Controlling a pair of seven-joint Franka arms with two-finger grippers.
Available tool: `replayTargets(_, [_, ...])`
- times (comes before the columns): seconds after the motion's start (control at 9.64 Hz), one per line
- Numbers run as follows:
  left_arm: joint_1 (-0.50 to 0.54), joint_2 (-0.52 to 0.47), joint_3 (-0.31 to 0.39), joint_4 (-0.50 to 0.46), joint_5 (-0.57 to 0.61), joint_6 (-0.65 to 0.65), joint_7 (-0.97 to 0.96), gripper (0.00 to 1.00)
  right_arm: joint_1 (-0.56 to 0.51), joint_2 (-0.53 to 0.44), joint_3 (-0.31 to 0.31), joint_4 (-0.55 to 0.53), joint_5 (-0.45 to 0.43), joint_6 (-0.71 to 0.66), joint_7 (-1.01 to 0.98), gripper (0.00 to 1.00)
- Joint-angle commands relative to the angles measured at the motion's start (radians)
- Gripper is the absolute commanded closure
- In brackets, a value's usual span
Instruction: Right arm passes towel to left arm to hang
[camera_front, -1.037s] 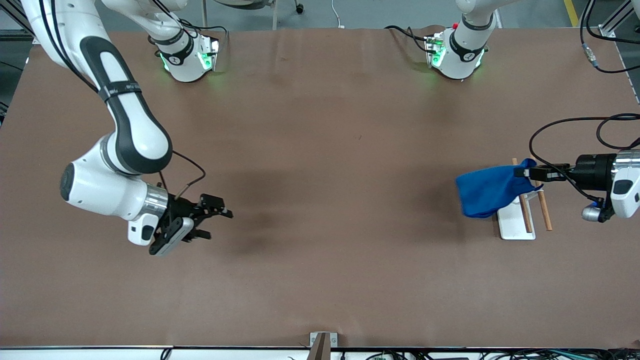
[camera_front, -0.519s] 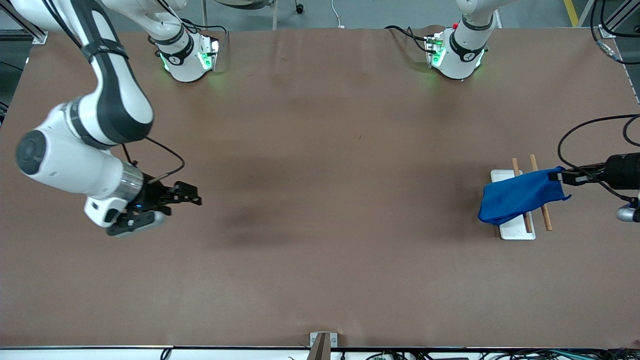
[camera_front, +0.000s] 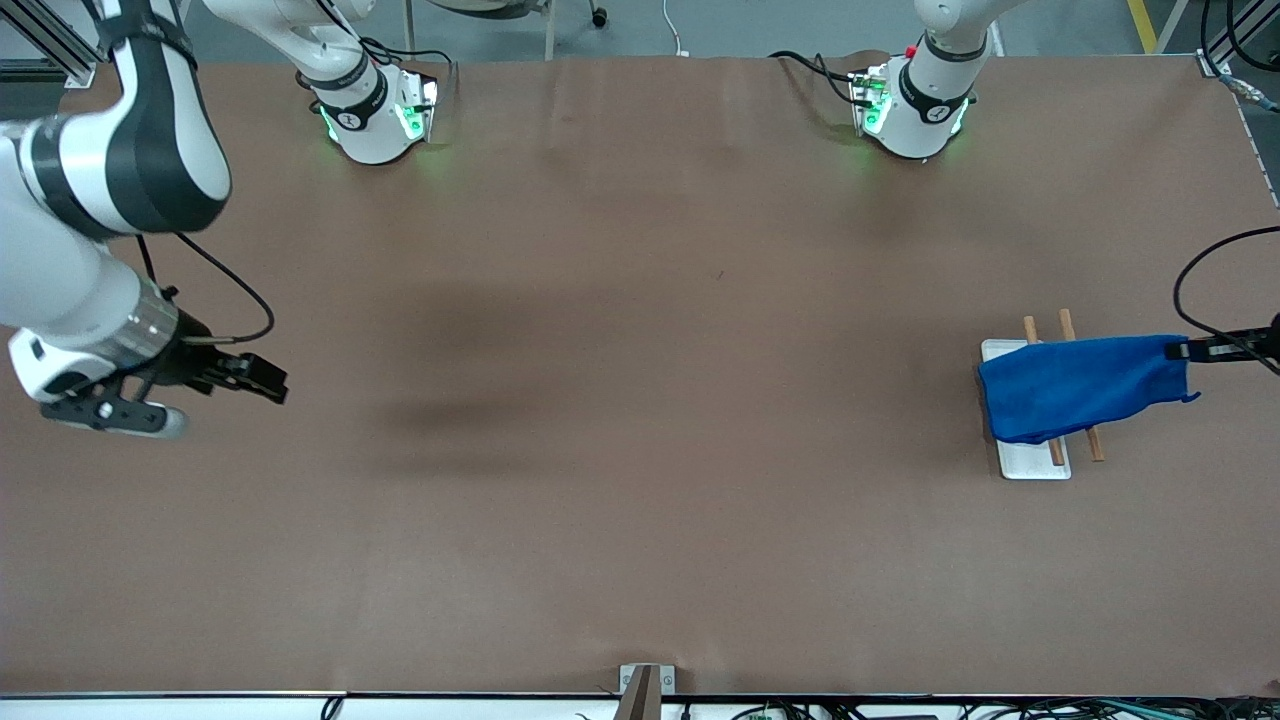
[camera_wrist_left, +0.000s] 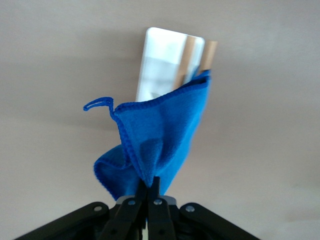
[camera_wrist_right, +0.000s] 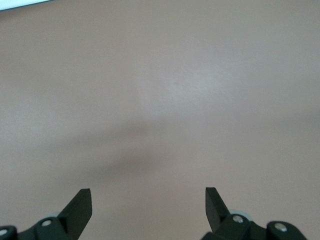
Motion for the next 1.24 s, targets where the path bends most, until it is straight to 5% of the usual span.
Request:
replayTargets(0.0, [0.045,0.056,-0.005,0.01,0.079,0.049,0.11,0.99,-0.015,-0.124,-0.031,-0.03,-0.021,-0.083,0.04,0.0])
replayTargets(0.21, [0.062,0.093,-0.005,0.009,0.102,0.075,0.12,0.82,-0.017,-0.164,-0.056,0.047,-0.018,-0.206,0.034,0.0])
replayTargets(0.41, [0.062,0.105,-0.007,0.009,0.164,0.097,0.121,0.0,-0.019,-0.218,-0.128,0.078,0.045,-0.302,-0.161,0.0])
replayTargets(0.73, [0.062,0.098,-0.007,0.053,0.165,0.095,0.132,0.0,-0.023,-0.204,-0.234,0.174,0.042,-0.37,-0.272,0.0])
replayTargets(1.14, [0.046,-0.061,-0.069,0.078,0.158,0.079,0.11,0.0,-0.015,-0.166,-0.229,0.168,0.008,-0.364,-0.285,0.0])
